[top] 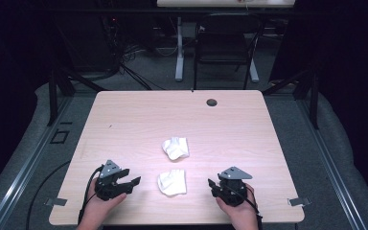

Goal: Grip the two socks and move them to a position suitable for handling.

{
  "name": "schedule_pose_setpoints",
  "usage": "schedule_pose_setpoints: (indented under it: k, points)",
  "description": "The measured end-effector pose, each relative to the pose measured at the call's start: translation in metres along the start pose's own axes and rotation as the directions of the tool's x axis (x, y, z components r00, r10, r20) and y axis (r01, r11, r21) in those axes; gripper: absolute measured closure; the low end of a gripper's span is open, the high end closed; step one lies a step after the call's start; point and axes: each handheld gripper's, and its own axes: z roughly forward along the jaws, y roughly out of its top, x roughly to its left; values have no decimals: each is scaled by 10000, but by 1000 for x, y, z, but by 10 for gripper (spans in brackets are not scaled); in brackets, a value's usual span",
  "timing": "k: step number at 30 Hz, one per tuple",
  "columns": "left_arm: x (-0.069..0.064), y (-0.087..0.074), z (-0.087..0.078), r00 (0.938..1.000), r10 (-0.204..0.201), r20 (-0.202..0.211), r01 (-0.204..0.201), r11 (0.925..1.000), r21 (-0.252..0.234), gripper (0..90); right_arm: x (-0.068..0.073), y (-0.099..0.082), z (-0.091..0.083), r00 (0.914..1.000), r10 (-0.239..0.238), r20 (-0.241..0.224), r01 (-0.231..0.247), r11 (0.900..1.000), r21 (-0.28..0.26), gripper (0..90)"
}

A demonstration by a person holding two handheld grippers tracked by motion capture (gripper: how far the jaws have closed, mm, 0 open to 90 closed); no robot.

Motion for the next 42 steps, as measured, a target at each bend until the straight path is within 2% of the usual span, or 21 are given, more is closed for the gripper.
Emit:
schedule_pose_setpoints:
  k: [1,2,3,4,5,6,7,8,9,10,11,13,16,21,24,30,34,35,38,39,42]
  points:
    - [-1,1,1,9997,228,1,-228,9997,-73,410,3,1,3,9983,-571,-64,571,9984,2,563]
    - [-1,1,1,9997,228,1,-228,9997,-73,410,3,1,3,9983,-571,-64,571,9984,2,563]
    - [-2,1,2,9992,394,34,-394,9992,-111,410,7,3,8,9962,-834,-236,843,9956,417,584]
    - [-2,0,4,9988,480,-23,-481,9987,-158,410,7,3,8,9962,-834,-236,843,9956,417,584]
    - [0,0,9,9979,647,-64,-647,9979,-38,418,9,3,16,9969,-743,-263,756,9958,515,581]
    - [0,0,9,9979,647,-64,-647,9979,-38,418,9,3,16,9969,-743,-263,756,9958,515,581]
    - [2,1,11,9981,612,-114,-613,9981,-42,418,10,3,18,9969,-777,-154,785,9950,622,580]
    - [4,1,12,9988,459,-157,-459,9989,-5,426,11,3,21,9967,-775,-245,789,9949,629,599]
    - [6,1,14,9995,229,-209,-227,9997,117,439,13,3,27,9954,-908,-290,930,9917,893,618]
    - [8,0,15,9998,23,-200,-19,9998,174,439,13,3,27,9954,-908,-290,930,9917,893,618]
    - [12,-1,18,9995,-319,29,318,9993,212,468,15,3,31,9939,-1069,-289,1092,9890,996,631]
    - [13,-2,18,9988,-480,108,478,9987,161,472,18,3,33,9935,-1100,-299,1123,9894,925,635]
    - [12,-1,17,9987,-482,170,481,9988,53,488,19,3,31,9932,-1120,-318,1143,9900,825,642]
    - [7,0,16,9989,-285,369,283,9996,57,508,19,5,28,9971,-689,-323,704,9963,498,719]
    - [5,0,16,9989,-257,383,256,9997,11,521,21,6,27,9975,-627,-337,640,9972,383,749]
    - [3,1,15,9999,-39,147,41,10000,-74,543,26,10,28,9960,-799,-411,818,9955,481,770]
    - [0,2,17,9990,-240,365,244,9996,-116,548,32,12,31,9927,-1022,-634,1054,9932,501,767]
    - [-1,3,17,9991,-113,418,114,9999,-20,553,36,15,31,9908,-1171,-682,1209,9912,545,768]
    - [-3,3,16,9990,-59,436,61,10000,-44,575,41,18,31,9886,-1240,-850,1279,9909,428,776]
    - [-5,2,16,9987,-18,511,19,10000,-22,584,48,22,31,9839,-1488,-994,1539,9870,461,777]
    - [-7,2,16,9984,-15,565,15,10000,0,592,54,25,32,9788,-1653,-1209,1717,9841,450,765]
